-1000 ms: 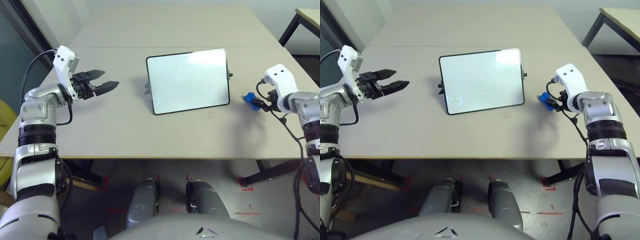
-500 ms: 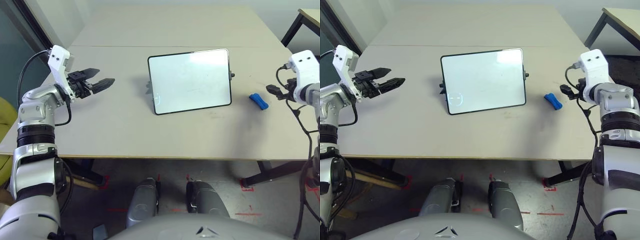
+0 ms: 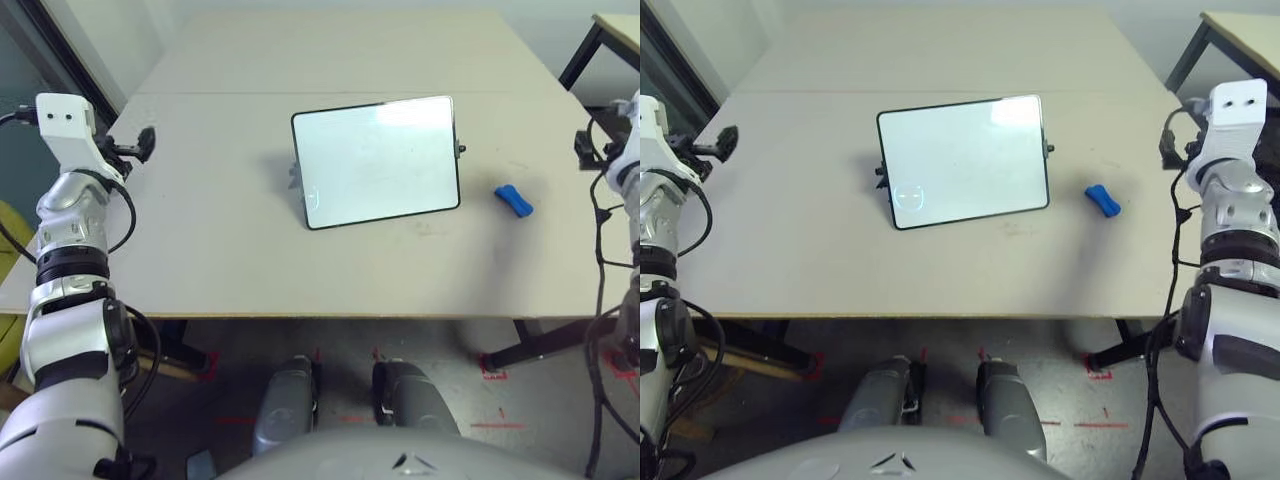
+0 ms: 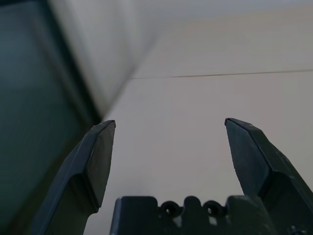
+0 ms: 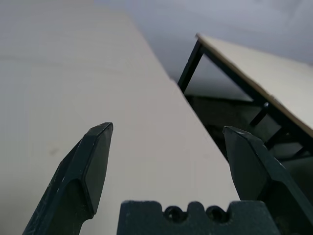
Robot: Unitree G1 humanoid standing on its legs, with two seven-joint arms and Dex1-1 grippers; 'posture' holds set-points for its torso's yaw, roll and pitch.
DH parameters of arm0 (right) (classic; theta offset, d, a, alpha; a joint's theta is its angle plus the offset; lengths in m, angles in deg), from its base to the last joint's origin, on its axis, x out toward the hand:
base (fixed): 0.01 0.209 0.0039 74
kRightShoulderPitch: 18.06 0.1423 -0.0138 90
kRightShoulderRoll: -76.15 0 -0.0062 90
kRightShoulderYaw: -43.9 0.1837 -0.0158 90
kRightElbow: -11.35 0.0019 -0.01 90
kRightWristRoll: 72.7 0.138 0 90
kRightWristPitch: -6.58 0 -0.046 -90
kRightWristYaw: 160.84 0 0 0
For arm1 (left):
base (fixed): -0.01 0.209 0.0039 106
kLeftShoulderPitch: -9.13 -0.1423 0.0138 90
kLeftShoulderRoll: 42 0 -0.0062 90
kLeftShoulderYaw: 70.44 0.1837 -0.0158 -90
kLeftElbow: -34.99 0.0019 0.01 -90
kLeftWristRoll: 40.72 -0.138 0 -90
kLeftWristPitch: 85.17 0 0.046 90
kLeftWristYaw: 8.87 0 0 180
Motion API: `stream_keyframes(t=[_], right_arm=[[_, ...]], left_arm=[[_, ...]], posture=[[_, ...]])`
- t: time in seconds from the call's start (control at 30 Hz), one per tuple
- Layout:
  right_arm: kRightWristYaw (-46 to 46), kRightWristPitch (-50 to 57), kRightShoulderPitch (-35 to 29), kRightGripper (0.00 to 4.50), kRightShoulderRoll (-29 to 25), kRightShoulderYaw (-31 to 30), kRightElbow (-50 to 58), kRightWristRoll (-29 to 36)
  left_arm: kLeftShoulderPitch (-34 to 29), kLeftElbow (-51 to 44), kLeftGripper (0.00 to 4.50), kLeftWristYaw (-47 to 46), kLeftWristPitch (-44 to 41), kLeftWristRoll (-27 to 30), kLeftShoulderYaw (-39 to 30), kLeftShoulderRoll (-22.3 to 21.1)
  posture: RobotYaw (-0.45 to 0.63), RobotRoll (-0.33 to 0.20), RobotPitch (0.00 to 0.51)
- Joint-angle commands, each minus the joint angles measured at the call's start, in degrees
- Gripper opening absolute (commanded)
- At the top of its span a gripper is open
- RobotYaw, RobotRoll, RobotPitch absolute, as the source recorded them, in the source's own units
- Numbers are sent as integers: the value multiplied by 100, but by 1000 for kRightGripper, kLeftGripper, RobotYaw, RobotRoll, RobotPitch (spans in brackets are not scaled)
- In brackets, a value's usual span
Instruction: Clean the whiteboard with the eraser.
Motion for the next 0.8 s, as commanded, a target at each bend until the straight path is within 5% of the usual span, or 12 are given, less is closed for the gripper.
stream_keyframes(t=[0.03,0.8], right_arm=[[-205,-377,-39,4482,122,106,-260,100],[207,-274,-461,4482,289,246,-609,434]], left_arm=[[-193,114,4500,-272,144,-85,24,209],[-143,280,4500,-478,189,-30,-16,653]], posture=[[205,0,82],[199,0,78]])
